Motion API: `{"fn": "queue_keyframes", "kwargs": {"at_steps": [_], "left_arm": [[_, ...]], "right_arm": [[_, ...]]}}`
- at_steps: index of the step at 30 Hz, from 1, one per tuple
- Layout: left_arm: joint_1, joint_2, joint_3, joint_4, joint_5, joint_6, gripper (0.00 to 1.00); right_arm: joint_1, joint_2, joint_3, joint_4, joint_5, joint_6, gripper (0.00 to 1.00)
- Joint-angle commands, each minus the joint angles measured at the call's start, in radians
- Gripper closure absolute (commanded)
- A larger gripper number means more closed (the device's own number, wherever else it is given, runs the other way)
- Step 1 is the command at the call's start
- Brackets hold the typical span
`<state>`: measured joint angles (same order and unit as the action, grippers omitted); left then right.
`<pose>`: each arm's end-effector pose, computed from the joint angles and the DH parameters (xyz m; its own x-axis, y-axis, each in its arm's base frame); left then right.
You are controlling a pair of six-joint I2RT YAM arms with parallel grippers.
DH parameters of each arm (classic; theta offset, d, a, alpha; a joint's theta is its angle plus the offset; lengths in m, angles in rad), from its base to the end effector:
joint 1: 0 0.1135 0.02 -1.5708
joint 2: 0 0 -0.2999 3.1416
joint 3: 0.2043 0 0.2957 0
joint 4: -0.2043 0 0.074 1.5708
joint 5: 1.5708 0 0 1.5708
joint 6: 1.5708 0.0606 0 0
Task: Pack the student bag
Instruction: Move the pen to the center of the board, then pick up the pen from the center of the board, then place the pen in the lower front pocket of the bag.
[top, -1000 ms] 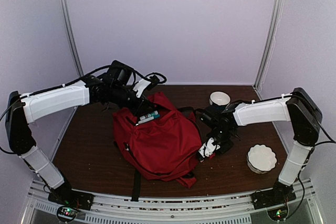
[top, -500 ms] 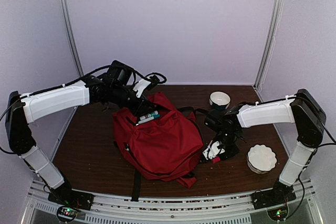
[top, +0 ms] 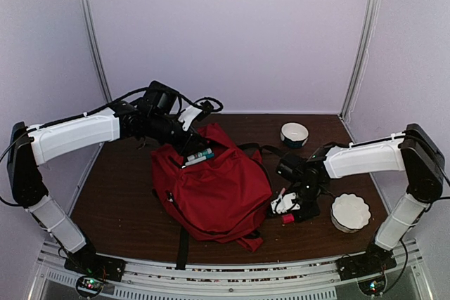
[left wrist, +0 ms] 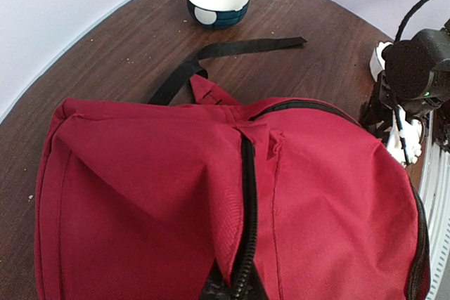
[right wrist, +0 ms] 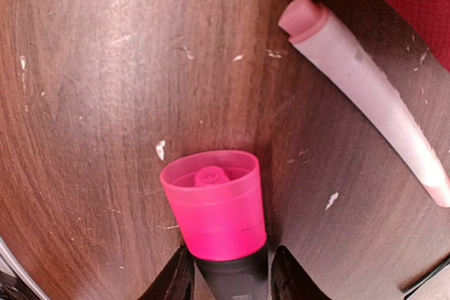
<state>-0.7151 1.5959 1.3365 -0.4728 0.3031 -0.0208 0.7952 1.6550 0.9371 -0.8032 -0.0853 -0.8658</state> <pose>0.3059 -0.2896 0.3089 -0.5211 0.4263 -0.7394 0.7827 0.5840 -0.2150 0.2130 0.2246 0.1328 0.0909 -0.9911 -0.0970 -0.9955 -0.0930 0.0173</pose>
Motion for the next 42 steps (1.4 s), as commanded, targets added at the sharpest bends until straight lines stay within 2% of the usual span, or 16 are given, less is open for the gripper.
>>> {"fn": "queue_keyframes", "kwargs": {"at_steps": [1,8,13,19,24,29,42], "left_arm": [[-0.015,-0.02,0.038,0.053,0.037,0.016,1.0],[-0.016,-0.018,0.039,0.053,0.04,0.014,1.0],[-0.015,-0.015,0.039,0.053,0.038,0.014,1.0],[-0.015,-0.015,0.041,0.05,0.041,0.014,1.0],[-0.015,-0.02,0.041,0.051,0.048,0.011,1.0],[-0.015,-0.011,0.041,0.048,0.041,0.014,1.0],[-0.024,0.003,0.046,0.045,0.065,0.006,1.0]], "right_arm": [[0.009,0.008,-0.047,0.035,-0.026,0.046,0.63],[0.01,-0.047,-0.039,-0.022,-0.04,0.026,0.8],[0.018,-0.096,0.031,-0.107,-0.073,0.018,0.85],[0.032,-0.136,0.194,-0.225,-0.08,-0.005,0.86],[0.051,-0.112,0.375,-0.253,-0.088,-0.013,0.86],[0.089,-0.035,0.562,-0.244,-0.081,-0.016,0.86],[0.181,0.175,0.92,-0.195,-0.039,-0.093,0.87]]}}
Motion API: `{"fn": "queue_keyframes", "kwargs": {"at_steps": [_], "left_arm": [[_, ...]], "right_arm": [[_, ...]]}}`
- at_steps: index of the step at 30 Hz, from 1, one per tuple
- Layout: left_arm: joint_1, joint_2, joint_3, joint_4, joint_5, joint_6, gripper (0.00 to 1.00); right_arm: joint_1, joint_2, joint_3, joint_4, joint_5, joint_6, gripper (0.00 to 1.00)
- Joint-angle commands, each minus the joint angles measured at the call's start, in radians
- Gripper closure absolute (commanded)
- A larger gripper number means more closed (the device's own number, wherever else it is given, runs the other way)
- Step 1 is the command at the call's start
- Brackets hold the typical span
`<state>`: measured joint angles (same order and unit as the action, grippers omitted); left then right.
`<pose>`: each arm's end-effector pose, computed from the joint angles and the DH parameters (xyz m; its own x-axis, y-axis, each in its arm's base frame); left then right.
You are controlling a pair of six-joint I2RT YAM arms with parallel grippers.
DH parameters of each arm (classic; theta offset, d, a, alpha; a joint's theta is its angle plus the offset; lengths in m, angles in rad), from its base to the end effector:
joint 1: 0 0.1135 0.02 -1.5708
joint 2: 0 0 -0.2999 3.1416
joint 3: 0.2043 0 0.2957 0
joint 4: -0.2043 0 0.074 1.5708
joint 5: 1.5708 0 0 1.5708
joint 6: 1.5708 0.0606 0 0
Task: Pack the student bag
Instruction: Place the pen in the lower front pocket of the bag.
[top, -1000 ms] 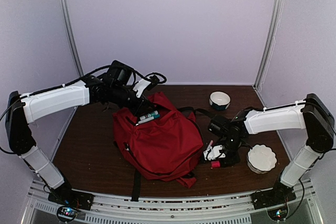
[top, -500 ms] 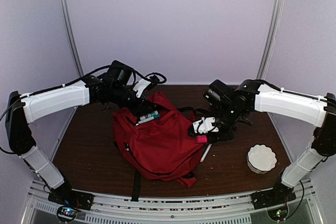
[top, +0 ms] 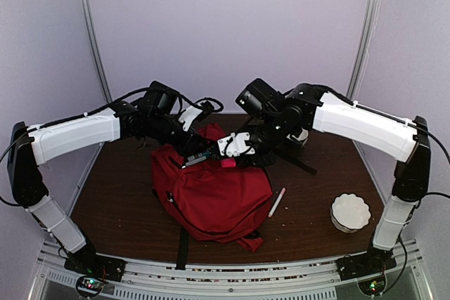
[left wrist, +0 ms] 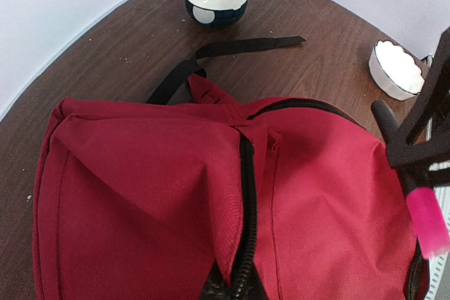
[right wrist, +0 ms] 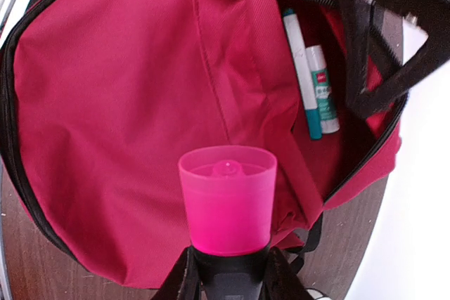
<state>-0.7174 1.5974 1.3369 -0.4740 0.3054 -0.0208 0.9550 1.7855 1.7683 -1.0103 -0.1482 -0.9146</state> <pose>0.3053 -0.2905 0.3084 -0.5214 0.4286 -0.7378 0.7845 0.5810 -0.2169 0.2490 0.3673 0.3469 0.3730 -0.8296 -0.4155 -0.9112 -0.2431 -0.3325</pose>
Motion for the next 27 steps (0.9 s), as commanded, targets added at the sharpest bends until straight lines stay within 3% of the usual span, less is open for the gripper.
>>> {"fn": "queue_keyframes", "kwargs": {"at_steps": [1,9,27], "left_arm": [[-0.022,0.001,0.045,0.046,0.063,0.007,1.0],[-0.022,-0.013,0.058,0.028,0.054,0.007,1.0],[-0.023,-0.009,0.065,0.02,0.068,0.005,1.0]], "right_arm": [[0.023,0.06,0.108,0.013,0.022,-0.051,0.86],[0.074,0.143,0.148,0.081,0.092,-0.162,0.86],[0.107,0.295,0.106,0.473,0.312,-0.329,0.87]]}}
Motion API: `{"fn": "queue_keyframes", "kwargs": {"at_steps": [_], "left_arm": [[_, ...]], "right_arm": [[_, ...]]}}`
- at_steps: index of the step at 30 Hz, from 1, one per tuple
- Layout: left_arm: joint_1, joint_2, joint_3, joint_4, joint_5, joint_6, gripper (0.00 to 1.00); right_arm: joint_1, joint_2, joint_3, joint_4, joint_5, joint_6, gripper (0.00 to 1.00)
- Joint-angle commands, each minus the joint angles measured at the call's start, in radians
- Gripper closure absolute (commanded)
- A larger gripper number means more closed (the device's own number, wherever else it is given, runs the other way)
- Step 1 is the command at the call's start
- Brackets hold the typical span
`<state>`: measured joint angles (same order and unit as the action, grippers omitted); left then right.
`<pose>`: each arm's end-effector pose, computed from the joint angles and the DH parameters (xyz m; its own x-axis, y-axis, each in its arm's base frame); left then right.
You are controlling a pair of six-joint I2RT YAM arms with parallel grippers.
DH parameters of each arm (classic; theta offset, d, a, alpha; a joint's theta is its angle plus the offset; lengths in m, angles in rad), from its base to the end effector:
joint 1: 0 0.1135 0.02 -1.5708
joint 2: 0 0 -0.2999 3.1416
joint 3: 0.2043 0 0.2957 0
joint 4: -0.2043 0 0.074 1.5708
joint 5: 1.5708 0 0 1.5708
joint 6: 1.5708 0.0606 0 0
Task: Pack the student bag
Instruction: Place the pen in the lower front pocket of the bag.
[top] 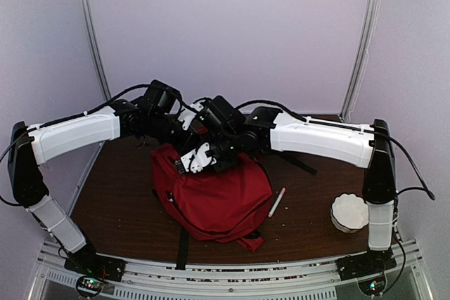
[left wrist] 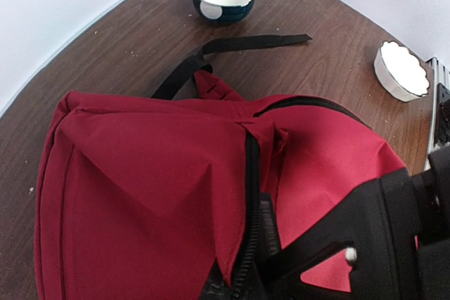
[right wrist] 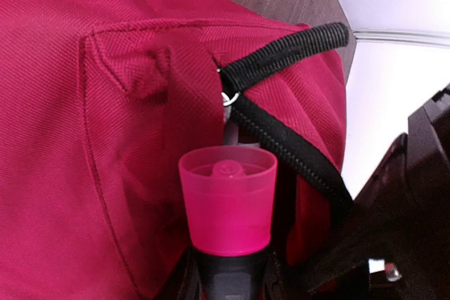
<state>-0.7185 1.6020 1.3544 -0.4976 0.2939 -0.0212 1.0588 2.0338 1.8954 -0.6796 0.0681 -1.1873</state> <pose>0.3060 -0.2909 0.3109 -0.5271 0.4340 -0.7306 0.7793 0.5897 -0.2120 0.2686 0.4695 0.3032 0.6516 -0.7289 -0.2098 -0.6485 -0.3919 -0.6526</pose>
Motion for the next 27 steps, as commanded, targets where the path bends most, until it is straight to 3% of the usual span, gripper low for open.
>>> {"fn": "queue_keyframes", "kwargs": {"at_steps": [1,7,11,23,27], "left_arm": [[-0.022,-0.014,0.048,0.044,0.081,0.004,1.0],[-0.021,-0.011,0.046,0.045,0.084,0.004,1.0],[-0.021,-0.01,0.048,0.045,0.092,0.001,1.0],[-0.021,-0.001,0.05,0.042,0.104,-0.006,1.0],[-0.021,0.001,0.049,0.042,0.102,-0.007,1.0]], "right_arm": [[0.003,0.052,-0.036,0.177,0.119,-0.068,0.87],[-0.013,0.078,-0.099,0.425,0.231,-0.039,0.86],[-0.027,0.109,-0.105,0.52,0.261,-0.046,0.8],[-0.031,0.13,-0.105,0.521,0.267,-0.06,0.6],[-0.031,0.12,-0.095,0.497,0.271,-0.035,0.59]]}}
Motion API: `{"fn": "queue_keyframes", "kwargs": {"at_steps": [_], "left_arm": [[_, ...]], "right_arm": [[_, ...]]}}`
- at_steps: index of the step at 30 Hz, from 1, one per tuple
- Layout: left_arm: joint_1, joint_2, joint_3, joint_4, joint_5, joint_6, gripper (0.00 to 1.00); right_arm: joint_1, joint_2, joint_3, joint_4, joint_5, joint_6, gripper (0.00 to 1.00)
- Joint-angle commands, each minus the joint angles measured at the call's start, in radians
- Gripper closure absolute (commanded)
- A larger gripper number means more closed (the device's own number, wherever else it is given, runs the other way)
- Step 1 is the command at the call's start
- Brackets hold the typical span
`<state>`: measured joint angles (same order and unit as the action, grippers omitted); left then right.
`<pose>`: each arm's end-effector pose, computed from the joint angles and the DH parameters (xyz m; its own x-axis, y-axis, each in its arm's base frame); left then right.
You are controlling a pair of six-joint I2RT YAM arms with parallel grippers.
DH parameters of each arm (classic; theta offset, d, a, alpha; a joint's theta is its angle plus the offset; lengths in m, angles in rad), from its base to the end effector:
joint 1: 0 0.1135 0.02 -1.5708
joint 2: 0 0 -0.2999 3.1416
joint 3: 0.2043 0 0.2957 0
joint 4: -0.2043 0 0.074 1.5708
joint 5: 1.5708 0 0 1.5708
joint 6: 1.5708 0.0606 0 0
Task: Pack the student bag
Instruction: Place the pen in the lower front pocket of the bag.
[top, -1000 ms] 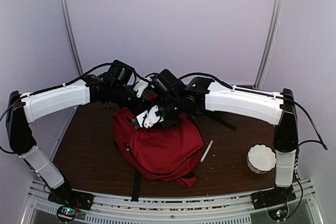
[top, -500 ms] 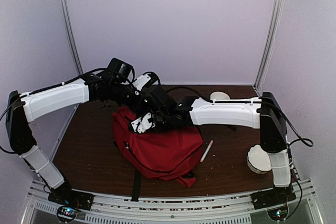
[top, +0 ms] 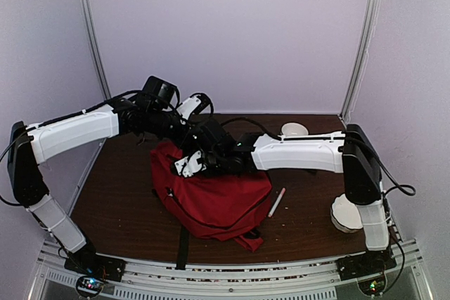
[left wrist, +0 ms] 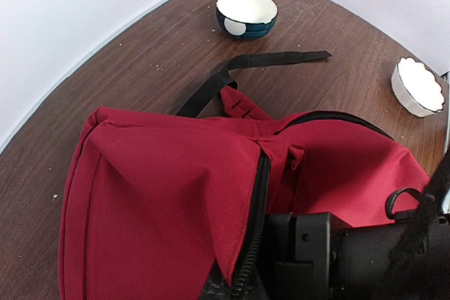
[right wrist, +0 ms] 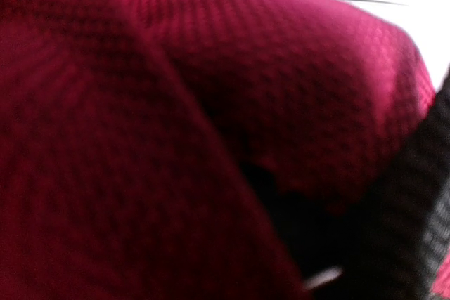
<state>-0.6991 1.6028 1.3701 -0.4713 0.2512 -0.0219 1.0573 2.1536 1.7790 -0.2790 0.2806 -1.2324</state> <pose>0.3166 -0.2859 0.3190 -0.5121 0.4029 -0.7586 0.7573 0.6284 -0.1775 0.3002 0.4982 0.2334 0.5885 -0.8017 -0.1047 -0.5237 -0.2793 -0.8048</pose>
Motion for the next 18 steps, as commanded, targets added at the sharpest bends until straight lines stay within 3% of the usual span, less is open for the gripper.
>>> {"fn": "queue_keyframes", "kwargs": {"at_steps": [1,18], "left_arm": [[-0.041,0.0,0.033,0.016,0.143,-0.006,1.0],[-0.041,0.035,0.031,0.01,0.102,0.017,1.0]], "right_arm": [[-0.029,-0.003,0.021,0.086,0.057,0.016,0.59],[0.007,-0.281,-0.2,-0.188,-0.047,0.143,0.57]]}}
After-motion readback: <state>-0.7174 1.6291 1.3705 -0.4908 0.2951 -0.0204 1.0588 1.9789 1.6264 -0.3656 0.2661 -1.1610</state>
